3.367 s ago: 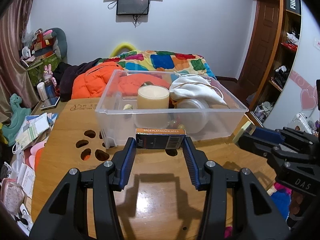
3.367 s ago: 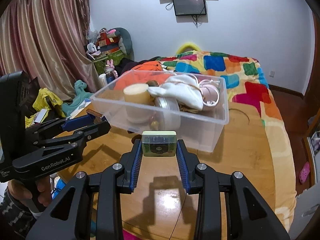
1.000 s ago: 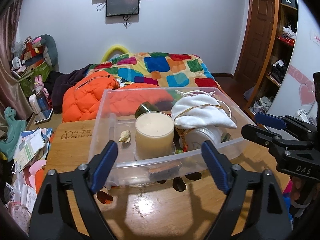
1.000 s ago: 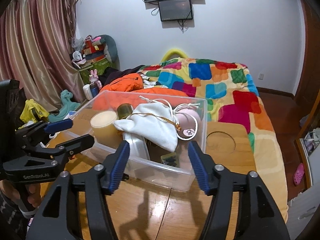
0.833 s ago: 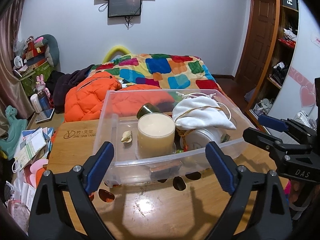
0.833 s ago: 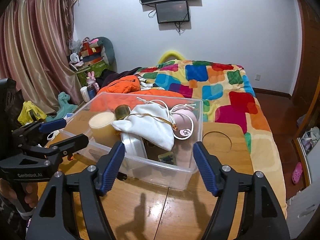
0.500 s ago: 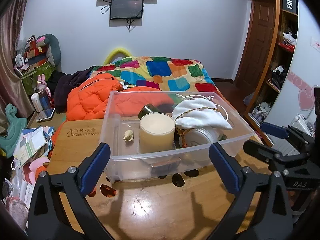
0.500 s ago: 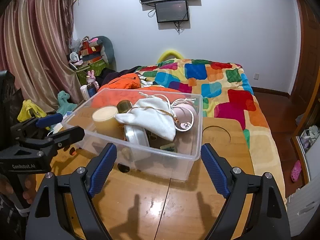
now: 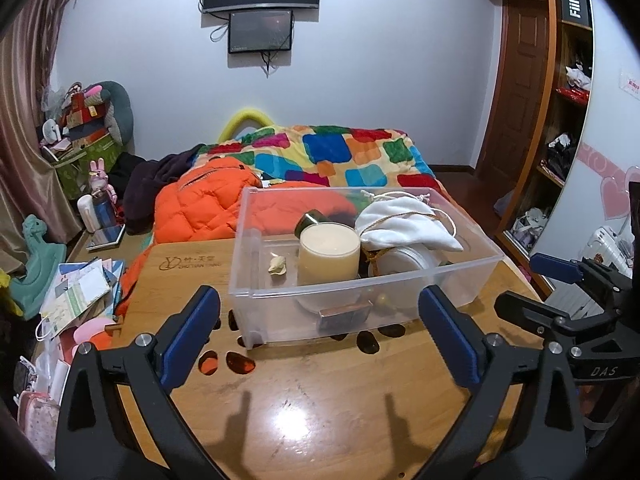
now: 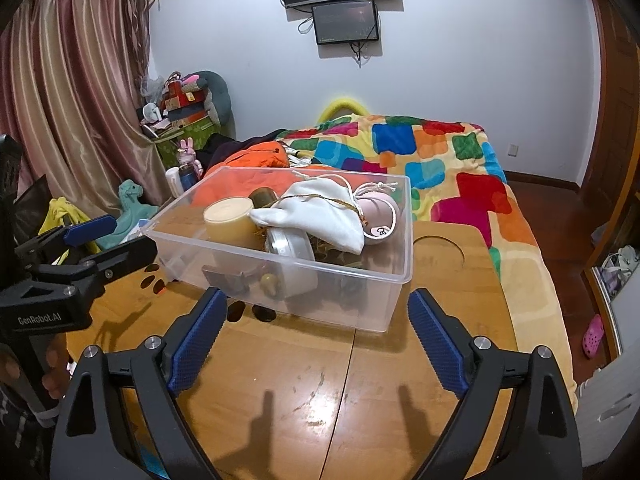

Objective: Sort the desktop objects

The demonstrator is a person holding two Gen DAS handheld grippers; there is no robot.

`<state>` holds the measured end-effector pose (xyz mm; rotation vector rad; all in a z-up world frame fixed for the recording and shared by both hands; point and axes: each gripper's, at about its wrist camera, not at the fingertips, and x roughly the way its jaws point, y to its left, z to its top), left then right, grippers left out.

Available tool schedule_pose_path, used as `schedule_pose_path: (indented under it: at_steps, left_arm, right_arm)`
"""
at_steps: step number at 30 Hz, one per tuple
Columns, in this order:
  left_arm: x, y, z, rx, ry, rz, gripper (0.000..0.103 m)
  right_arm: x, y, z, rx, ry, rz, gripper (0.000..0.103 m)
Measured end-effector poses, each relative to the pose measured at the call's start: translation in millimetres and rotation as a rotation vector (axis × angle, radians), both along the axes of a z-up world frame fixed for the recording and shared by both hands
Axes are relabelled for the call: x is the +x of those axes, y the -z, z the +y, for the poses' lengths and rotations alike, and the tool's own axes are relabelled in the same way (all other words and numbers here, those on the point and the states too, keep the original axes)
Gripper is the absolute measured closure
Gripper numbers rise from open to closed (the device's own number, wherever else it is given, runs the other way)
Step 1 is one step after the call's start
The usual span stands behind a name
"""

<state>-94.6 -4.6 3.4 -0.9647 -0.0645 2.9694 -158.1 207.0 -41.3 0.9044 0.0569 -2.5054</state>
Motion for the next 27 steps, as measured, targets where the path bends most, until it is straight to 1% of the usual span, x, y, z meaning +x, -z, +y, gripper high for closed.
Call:
schedule_pose_path:
  at_steps: [4, 8, 14, 27]
  left_arm:
    - [5.8, -1.7, -0.8, -0.001, -0.003, 0.000, 0.002]
    - [12.7, 0.0, 2.3, -0.006, 0.015, -0.007, 0.002]
    - [23.4, 2.7, 7.8, -0.020, 0.020, -0.002, 0.002]
    - [39.6, 3.8, 15.6, -0.010, 0.038, 0.003, 0.002]
  right_arm:
    - [9.2, -2.2, -0.2, 0.005, -0.004, 0.015, 0.011]
    - [18.5, -3.9, -2.0, 0.019, -0.004, 0.032, 0.003]
    - [31.2, -5.6, -4.0, 0.036, -0.009, 0.052, 0.003]
    - [43.2, 2.1, -4.6, 0.038, -0.017, 0.031, 0.003]
